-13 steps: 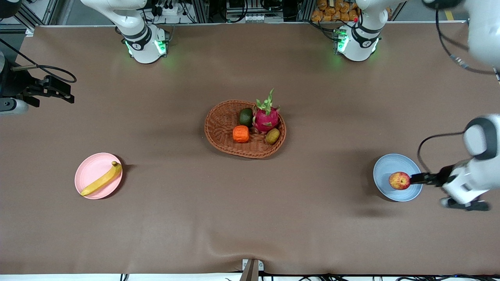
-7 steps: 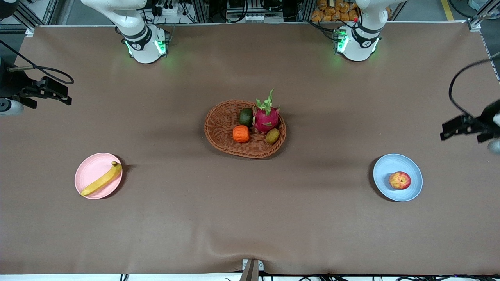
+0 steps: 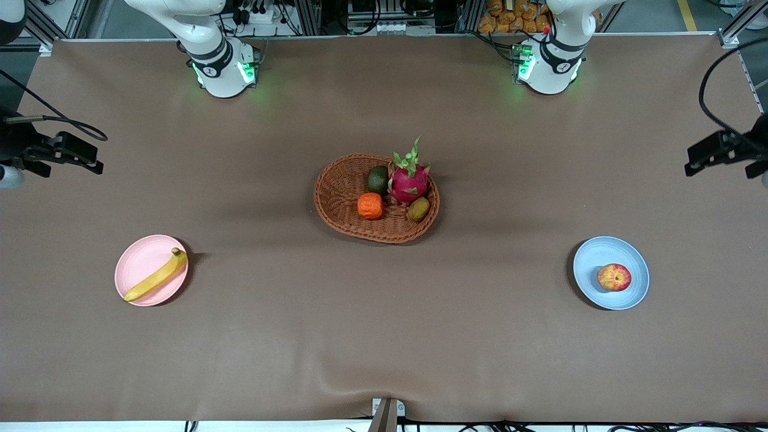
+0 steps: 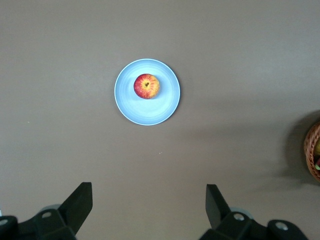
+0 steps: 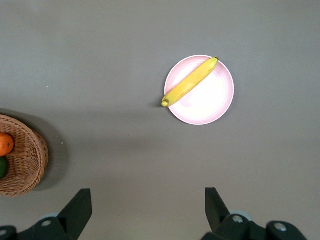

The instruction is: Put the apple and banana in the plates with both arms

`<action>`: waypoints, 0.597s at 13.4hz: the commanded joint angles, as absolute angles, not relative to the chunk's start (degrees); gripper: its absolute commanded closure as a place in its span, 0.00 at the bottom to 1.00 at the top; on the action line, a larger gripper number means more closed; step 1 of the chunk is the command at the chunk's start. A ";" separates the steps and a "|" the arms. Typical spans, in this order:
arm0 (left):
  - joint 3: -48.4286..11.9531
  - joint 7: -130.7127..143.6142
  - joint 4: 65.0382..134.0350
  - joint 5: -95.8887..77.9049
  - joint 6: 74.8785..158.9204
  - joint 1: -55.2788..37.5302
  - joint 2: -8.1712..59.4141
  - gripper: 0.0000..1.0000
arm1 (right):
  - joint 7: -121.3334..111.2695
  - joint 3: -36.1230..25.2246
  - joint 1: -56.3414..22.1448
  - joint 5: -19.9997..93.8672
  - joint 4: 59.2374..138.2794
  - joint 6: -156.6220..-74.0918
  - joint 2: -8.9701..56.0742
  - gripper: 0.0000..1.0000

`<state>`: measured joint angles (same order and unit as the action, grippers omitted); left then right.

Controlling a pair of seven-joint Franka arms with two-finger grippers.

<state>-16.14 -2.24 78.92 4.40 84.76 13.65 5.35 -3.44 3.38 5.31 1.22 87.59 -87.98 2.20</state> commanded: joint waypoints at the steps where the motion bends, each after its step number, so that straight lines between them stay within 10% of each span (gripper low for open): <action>1: -6.37 -1.84 82.08 3.69 83.93 3.91 1.23 0.00 | -2.29 -0.33 3.01 2.11 87.36 -86.49 0.18 0.00; 8: 0.62 -1.32 93.25 1.05 85.61 -3.08 -6.59 0.00 | 2.73 -3.25 0.44 1.58 86.13 -85.78 -0.09 0.00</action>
